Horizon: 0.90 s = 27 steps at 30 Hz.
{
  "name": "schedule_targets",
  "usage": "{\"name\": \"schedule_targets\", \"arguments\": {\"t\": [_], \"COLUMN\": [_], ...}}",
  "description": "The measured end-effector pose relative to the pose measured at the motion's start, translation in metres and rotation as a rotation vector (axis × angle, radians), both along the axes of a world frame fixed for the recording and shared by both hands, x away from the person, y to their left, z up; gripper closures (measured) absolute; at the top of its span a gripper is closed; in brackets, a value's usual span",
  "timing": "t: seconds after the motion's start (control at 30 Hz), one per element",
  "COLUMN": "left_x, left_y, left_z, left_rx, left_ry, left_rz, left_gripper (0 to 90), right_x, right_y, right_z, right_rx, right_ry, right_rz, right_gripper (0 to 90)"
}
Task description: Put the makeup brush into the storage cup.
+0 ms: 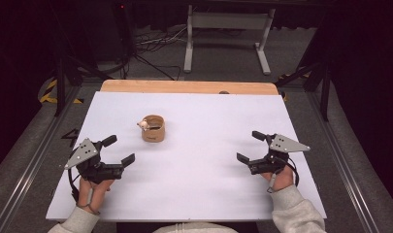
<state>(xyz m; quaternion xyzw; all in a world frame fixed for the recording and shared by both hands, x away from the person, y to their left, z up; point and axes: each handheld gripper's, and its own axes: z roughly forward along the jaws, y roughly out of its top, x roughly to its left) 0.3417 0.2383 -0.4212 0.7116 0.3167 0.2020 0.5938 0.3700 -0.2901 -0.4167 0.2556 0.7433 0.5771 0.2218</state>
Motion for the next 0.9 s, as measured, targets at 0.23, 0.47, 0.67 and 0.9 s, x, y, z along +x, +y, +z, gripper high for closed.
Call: {"name": "schedule_targets", "arguments": {"t": [0.23,0.47,0.67,0.9], "left_x": [-0.001,-0.002,0.001,0.002], "left_y": [0.002,0.008,0.011,0.006], "left_z": [-0.01,-0.018,-0.026,-0.029], "left_rx": [0.025,0.008,-0.005,0.049], "left_ry": [0.014,0.002,0.027,0.022], "left_rz": [-0.002,0.003,-0.015,0.001], "left_gripper": [4.7,4.5,4.5,4.4], "right_x": [-0.001,-0.004,-0.005,-0.003], "right_y": [-0.001,0.003,0.005,0.005], "right_z": [-0.005,-0.012,-0.017,-0.019], "right_rx": [-0.006,0.009,-0.02,-0.025], "right_ry": [-0.005,-0.009,-0.001,0.01], "right_rz": [0.007,0.032,0.011,0.006], "right_gripper": [0.0,0.0,0.0,0.0]}}
